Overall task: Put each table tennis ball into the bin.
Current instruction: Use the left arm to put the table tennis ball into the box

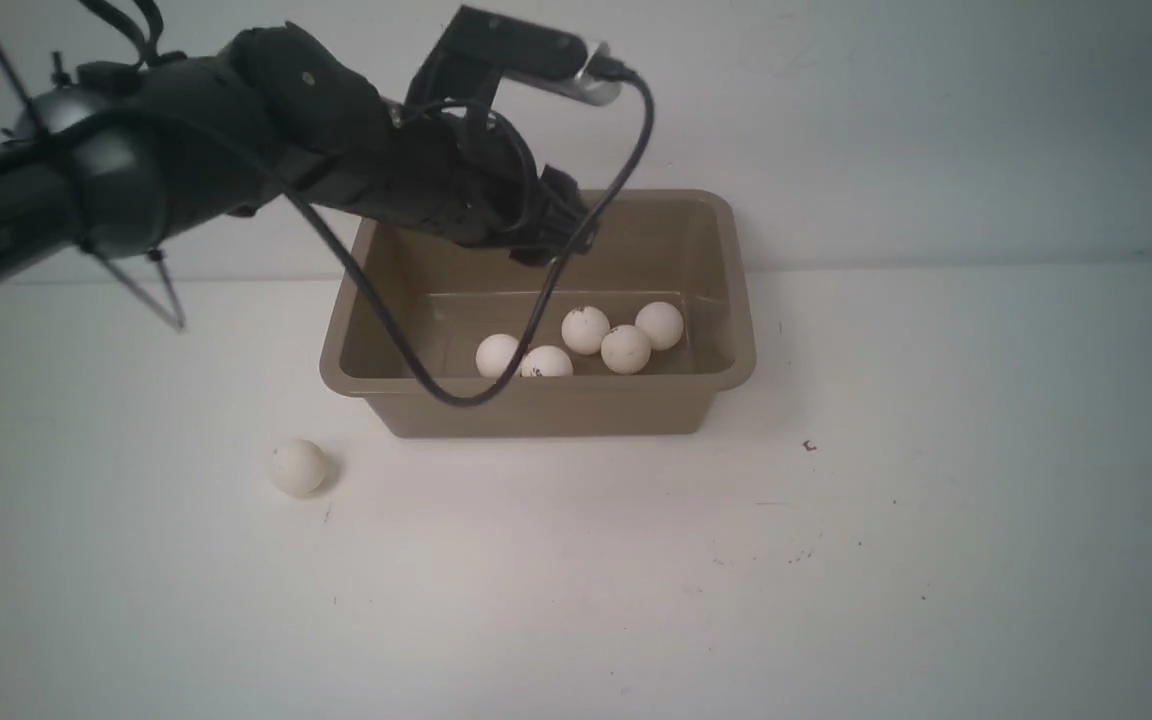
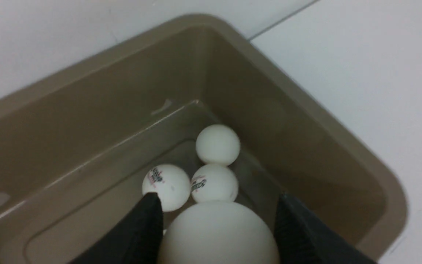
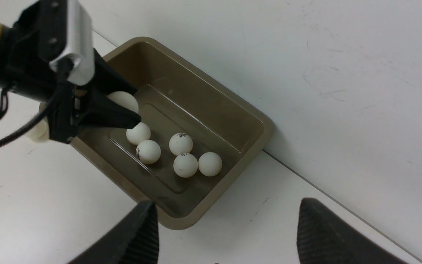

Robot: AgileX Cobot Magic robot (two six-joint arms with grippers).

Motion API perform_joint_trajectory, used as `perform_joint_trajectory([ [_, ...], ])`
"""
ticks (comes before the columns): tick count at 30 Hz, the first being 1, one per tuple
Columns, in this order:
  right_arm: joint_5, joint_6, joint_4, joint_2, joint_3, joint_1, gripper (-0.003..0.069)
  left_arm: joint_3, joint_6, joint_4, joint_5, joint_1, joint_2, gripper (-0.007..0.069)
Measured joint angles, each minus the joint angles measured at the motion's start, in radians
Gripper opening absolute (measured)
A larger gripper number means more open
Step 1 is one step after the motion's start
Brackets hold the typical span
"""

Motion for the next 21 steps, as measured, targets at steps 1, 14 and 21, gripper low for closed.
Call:
perform_joint_trajectory([
  [1, 0.0, 0.0, 0.0, 0.0, 0.0, 0.0, 0.0463, -0.026, -0.007, 0.014, 0.027, 0.005, 0.031, 0.0352],
  [14, 0.0, 0.0, 0.0, 0.0, 0.0, 0.0, 0.0463, -0.295, -0.117, 0.213, 0.276, 0.02, 0.228, 0.051],
  [21, 0.0, 0.0, -0.001, 0.0, 0.0, 0.0, 0.0462, -0.384, -0.155, 0.369, 0.553, 0.095, 0.08, 0.0449],
])
